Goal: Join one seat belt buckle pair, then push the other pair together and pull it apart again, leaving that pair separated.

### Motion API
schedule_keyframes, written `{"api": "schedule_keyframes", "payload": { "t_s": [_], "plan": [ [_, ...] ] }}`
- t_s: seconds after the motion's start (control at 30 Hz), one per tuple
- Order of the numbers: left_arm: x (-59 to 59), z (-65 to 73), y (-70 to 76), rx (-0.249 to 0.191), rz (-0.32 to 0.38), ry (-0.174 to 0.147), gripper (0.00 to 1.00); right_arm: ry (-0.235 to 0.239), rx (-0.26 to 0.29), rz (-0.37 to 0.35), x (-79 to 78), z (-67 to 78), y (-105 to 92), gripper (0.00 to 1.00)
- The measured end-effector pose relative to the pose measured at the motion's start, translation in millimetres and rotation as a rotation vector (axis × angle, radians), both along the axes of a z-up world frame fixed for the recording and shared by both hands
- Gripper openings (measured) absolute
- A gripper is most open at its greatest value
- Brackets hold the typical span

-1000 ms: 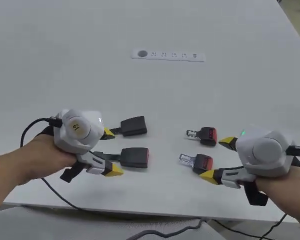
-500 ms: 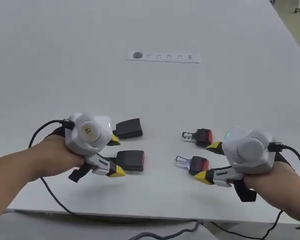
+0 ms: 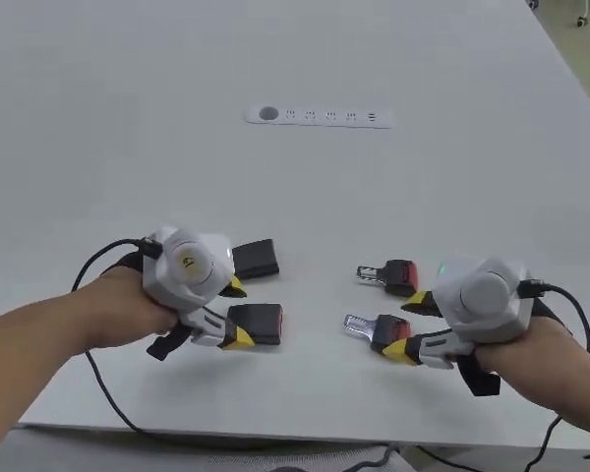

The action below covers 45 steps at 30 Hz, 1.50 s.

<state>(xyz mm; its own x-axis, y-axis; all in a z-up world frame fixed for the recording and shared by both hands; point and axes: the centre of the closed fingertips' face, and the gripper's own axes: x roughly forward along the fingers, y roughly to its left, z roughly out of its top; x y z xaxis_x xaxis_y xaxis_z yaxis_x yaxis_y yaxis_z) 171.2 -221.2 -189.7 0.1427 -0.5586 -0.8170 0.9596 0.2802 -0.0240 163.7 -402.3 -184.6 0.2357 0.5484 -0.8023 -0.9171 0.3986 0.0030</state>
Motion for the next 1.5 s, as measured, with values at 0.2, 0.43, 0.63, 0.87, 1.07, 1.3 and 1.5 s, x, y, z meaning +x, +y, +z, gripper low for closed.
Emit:
{"api": "schedule_keyframes", "payload": {
  "t_s": [0.2, 0.43, 0.63, 0.87, 1.07, 1.3, 1.5],
  "plan": [
    [2.0, -1.3, -0.3, 0.002, -0.032, -0.007, 0.38, 0.026, -0.011, 0.020, -1.2, -4.2, 2.9, 0.39],
    [1.2, -8.7, -0.6, 0.028, -0.079, -0.010, 0.35, 0.049, -0.033, 0.075, 1.1, -9.9, 6.9, 0.36],
    [1.0, -11.3, -1.7, 0.056, -0.131, -0.030, 0.34, 0.067, -0.054, 0.101, -0.8, -13.6, 3.3, 0.33],
    [-3.5, -8.8, -5.0, 0.068, -0.161, -0.032, 0.34, 0.071, -0.088, 0.155, -1.2, -17.3, -0.6, 0.32],
    [-8.8, -8.4, -8.1, 0.091, -0.197, -0.041, 0.34, 0.055, -0.120, 0.215, -0.1, -19.5, -2.9, 0.32],
    [-9.3, -10.6, -7.4, 0.108, -0.216, -0.055, 0.34, 0.047, -0.134, 0.253, 0.0, -21.4, -4.1, 0.32],
    [-9.2, -10.3, -7.4, 0.094, -0.216, -0.057, 0.34, 0.055, -0.131, 0.259, -1.9, -20.4, -3.1, 0.32]
  ]
}}
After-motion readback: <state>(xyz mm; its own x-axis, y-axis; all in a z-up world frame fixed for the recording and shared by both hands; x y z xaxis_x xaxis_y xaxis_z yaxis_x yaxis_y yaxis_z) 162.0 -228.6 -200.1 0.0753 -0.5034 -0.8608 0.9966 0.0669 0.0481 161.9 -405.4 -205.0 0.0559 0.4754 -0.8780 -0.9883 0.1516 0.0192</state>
